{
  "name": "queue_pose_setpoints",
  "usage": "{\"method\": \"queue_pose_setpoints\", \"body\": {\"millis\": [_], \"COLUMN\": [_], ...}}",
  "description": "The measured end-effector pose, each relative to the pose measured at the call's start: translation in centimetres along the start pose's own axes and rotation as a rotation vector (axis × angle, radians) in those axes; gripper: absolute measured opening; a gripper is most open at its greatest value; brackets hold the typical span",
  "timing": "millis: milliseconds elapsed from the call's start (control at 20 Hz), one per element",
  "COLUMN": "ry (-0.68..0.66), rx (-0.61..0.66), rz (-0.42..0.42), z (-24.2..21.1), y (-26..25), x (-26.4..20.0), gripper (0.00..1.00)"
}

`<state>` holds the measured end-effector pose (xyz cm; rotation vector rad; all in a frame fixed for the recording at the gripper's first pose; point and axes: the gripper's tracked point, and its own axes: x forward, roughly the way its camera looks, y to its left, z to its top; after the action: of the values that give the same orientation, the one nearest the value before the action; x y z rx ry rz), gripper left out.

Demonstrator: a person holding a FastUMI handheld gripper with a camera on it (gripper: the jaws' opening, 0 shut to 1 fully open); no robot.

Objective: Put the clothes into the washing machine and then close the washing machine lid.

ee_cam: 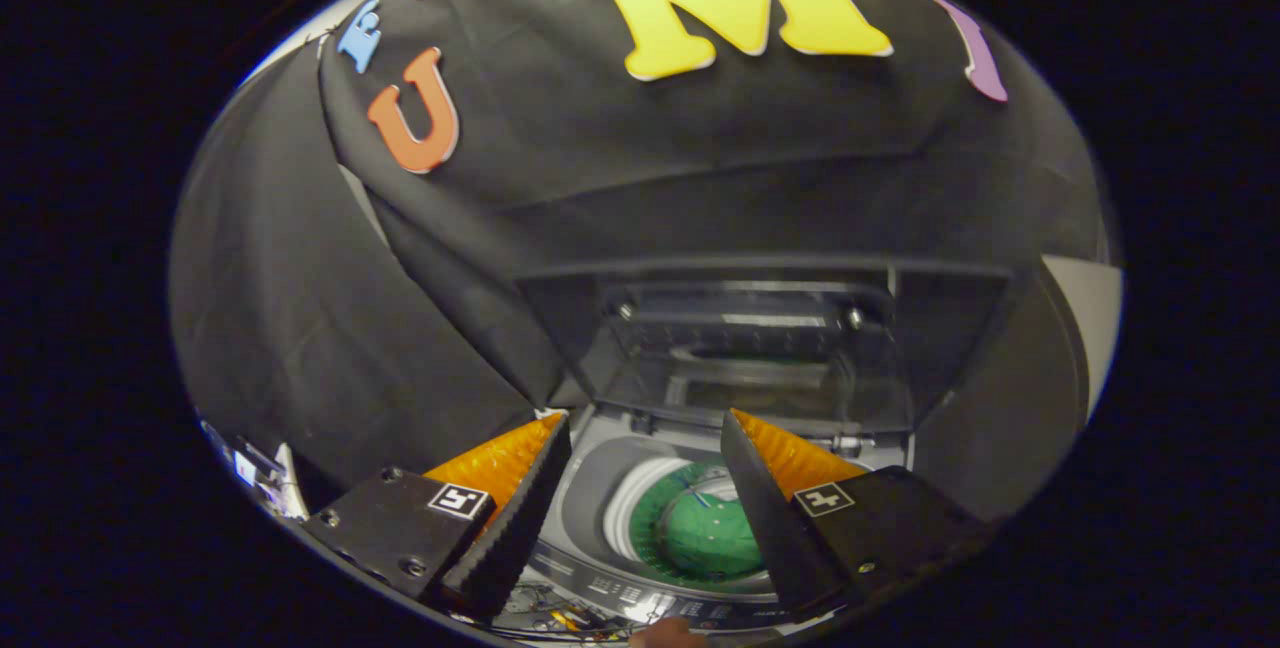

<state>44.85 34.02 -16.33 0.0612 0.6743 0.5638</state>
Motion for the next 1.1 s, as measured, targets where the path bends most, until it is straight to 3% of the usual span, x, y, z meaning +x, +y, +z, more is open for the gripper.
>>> {"method": "queue_pose_setpoints", "body": {"millis": [250,500,900,1100], "ry": [-0.155,-0.209,-0.131,-0.119], "rx": [-0.031,-0.032,0.095,0.09], "rz": [0.032,-0.01,-0.102,-0.166], "z": [8.9,13.1,13.3,13.6], "y": [1.0,-1.6,-6.7,-8.0], "x": [-3.8,-1.9,4.2,6.5], "gripper": [0.96,0.96,0.96,0.96]}}
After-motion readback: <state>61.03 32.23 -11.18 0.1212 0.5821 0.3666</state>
